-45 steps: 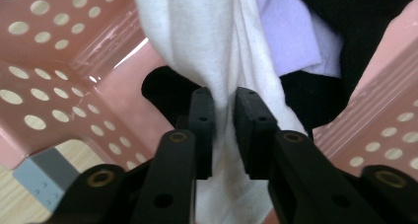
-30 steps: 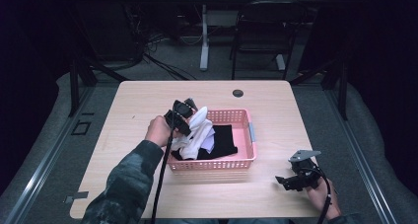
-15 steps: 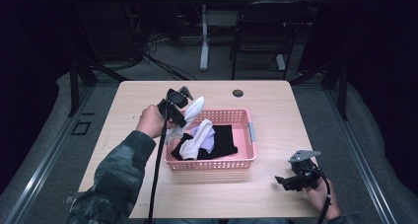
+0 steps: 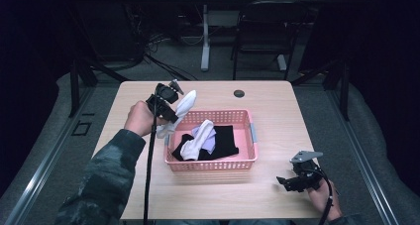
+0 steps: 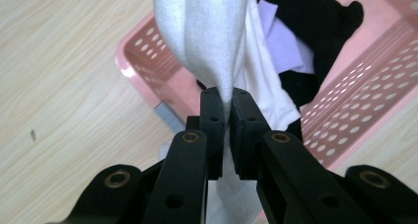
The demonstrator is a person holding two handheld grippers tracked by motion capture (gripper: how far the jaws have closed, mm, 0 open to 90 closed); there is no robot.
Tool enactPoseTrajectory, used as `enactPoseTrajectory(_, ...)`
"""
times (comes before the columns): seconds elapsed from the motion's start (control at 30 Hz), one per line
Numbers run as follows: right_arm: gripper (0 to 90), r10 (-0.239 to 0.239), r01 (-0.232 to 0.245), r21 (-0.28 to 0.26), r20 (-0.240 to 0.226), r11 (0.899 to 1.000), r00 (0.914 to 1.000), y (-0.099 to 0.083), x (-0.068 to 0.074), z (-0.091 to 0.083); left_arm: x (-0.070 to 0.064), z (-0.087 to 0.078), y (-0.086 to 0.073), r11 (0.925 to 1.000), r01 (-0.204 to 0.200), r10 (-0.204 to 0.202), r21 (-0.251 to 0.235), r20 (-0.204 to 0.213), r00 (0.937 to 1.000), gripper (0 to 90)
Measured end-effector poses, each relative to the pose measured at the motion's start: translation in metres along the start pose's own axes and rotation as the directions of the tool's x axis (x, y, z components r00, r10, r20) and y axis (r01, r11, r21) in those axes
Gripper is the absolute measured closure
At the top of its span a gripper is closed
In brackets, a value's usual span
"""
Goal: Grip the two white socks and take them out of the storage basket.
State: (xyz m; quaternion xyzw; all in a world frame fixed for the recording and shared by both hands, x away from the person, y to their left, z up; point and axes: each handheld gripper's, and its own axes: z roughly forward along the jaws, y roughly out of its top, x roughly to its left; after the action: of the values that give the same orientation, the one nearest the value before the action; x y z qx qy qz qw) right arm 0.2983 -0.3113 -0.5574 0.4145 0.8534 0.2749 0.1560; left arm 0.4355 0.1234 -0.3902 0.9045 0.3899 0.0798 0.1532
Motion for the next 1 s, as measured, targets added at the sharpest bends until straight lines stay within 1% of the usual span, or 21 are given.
enactPoseTrajectory(0.03, 14.4, -0.012, 0.012, 0.009, 0.007, 1.000, 0.9999, 0.000, 0.000, 0.000, 0.002, -0.001, -0.002, 1.0000, 0.007, -0.007, -0.001, -0.004, 1.0000, 85.2)
enactPoseTrajectory(0.07, 14.5, -0.018, 0.018, 0.014, 0.005, 1.000, 0.9998, 0.001, 0.000, 0.000, 0.004, -0.003, -0.004, 0.9999, 0.014, -0.014, -0.001, -0.004, 0.9999, 85.2)
enactPoseTrajectory(0.13, 14.5, -0.014, 0.014, 0.007, 0.002, 1.000, 0.9999, 0.000, 0.000, 0.001, 0.006, -0.004, -0.006, 0.9998, 0.019, -0.019, -0.003, -0.008, 0.9998, 85.2)
enactPoseTrajectory(0.2, 14.5, -0.019, 0.019, 0.014, 0.008, 1.000, 0.9998, 0.001, 0.000, 0.000, 0.014, -0.009, -0.015, 0.9991, 0.040, -0.040, -0.014, -0.016, 0.9991, 85.1)
enactPoseTrajectory(0.23, 14.5, -0.016, 0.015, 0.009, 0.007, 1.000, 0.9999, 0.001, 0.000, 0.000, 0.016, -0.010, -0.017, 0.9987, 0.048, -0.049, -0.015, -0.017, 0.9987, 85.1)
enactPoseTrajectory(0.3, 14.5, -0.023, 0.023, 0.011, 0.011, 1.000, 0.9997, 0.001, 0.000, -0.001, 0.020, -0.012, -0.021, 0.9984, 0.057, -0.057, -0.008, -0.025, 0.9981, 85.1)
enactPoseTrajectory(0.33, 14.5, -0.026, 0.026, 0.013, 0.007, 1.000, 0.9996, 0.001, 0.000, -0.001, 0.023, -0.014, -0.024, 0.9977, 0.066, -0.066, -0.014, -0.031, 0.9973, 85.1)
enactPoseTrajectory(0.37, 14.5, -0.023, 0.023, 0.009, 0.003, 1.000, 0.9997, 0.001, 0.000, 0.000, 0.026, -0.015, -0.027, 0.9971, 0.074, -0.075, -0.014, -0.032, 0.9967, 85.1)
enactPoseTrajectory(0.4, 14.5, -0.020, 0.020, 0.005, 0.000, 1.000, 0.9998, 0.001, 0.001, 0.000, 0.026, -0.015, -0.027, 0.9971, 0.074, -0.075, -0.014, -0.032, 0.9967, 85.1)
enactPoseTrajectory(0.43, 14.4, -0.021, 0.021, 0.008, 0.004, 1.000, 0.9998, 0.001, 0.001, 0.000, 0.031, -0.017, -0.034, 0.9956, 0.093, -0.093, -0.014, -0.036, 0.9950, 85.1)
enactPoseTrajectory(0.53, 14.5, -0.016, 0.016, 0.002, 0.003, 1.000, 0.9999, 0.001, 0.001, 0.001, 0.034, -0.018, -0.038, 0.9949, 0.100, -0.101, -0.011, -0.042, 0.9940, 85.1)
enactPoseTrajectory(0.6, 14.5, -0.026, 0.026, 0.013, 0.008, 1.000, 0.9996, 0.001, 0.000, 0.000, 0.042, -0.020, -0.047, 0.9930, 0.118, -0.118, -0.012, -0.050, 0.9918, 85.1)
enactPoseTrajectory(0.7, 14.5, -0.017, 0.017, 0.006, 0.004, 1.000, 0.9999, 0.001, 0.001, 0.000, 0.046, -0.021, -0.053, 0.9908, 0.135, -0.135, -0.013, -0.055, 0.9893, 85.1)
enactPoseTrajectory(0.73, 14.5, -0.017, 0.017, 0.006, 0.004, 1.000, 0.9999, 0.001, 0.001, 0.000, 0.046, -0.021, -0.053, 0.9908, 0.135, -0.135, -0.013, -0.055, 0.9893, 85.1)
enactPoseTrajectory(0.8, 14.5, -0.020, 0.020, 0.010, 0.007, 1.000, 0.9998, 0.001, 0.000, 0.001, 0.054, -0.021, -0.062, 0.9879, 0.155, -0.155, -0.005, -0.065, 0.9858, 85.1)
enactPoseTrajectory(0.87, 14.5, -0.016, 0.016, 0.000, 0.002, 1.000, 0.9999, 0.002, 0.001, 0.001, 0.059, -0.020, -0.067, 0.9852, 0.171, -0.171, -0.004, -0.067, 0.9830, 85.1)
enactPoseTrajectory(0.9, 14.5, -0.027, 0.027, 0.006, 0.004, 1.000, 0.9996, 0.003, 0.000, 0.001, 0.061, -0.019, -0.069, 0.9840, 0.178, -0.178, -0.004, -0.066, 0.9818, 85.1)
enactPoseTrajectory(0.93, 14.5, -0.028, 0.028, 0.004, 0.004, 1.000, 0.9996, 0.003, 0.000, 0.001, 0.063, -0.018, -0.073, 0.9823, 0.187, -0.187, -0.007, -0.065, 0.9801, 85.1)
enactPoseTrajectory(0.97, 14.4, -0.028, 0.028, 0.003, 0.007, 1.000, 0.9996, 0.004, 0.001, 0.001, 0.063, -0.018, -0.073, 0.9823, 0.187, -0.187, -0.007, -0.065, 0.9801, 85.2)
enactPoseTrajectory(1.0, 14.5, -0.021, 0.021, -0.004, 0.002, 1.000, 0.9998, 0.004, 0.001, 0.002, 0.067, -0.017, -0.078, 0.9794, 0.202, -0.202, -0.010, -0.064, 0.9773, 85.1)
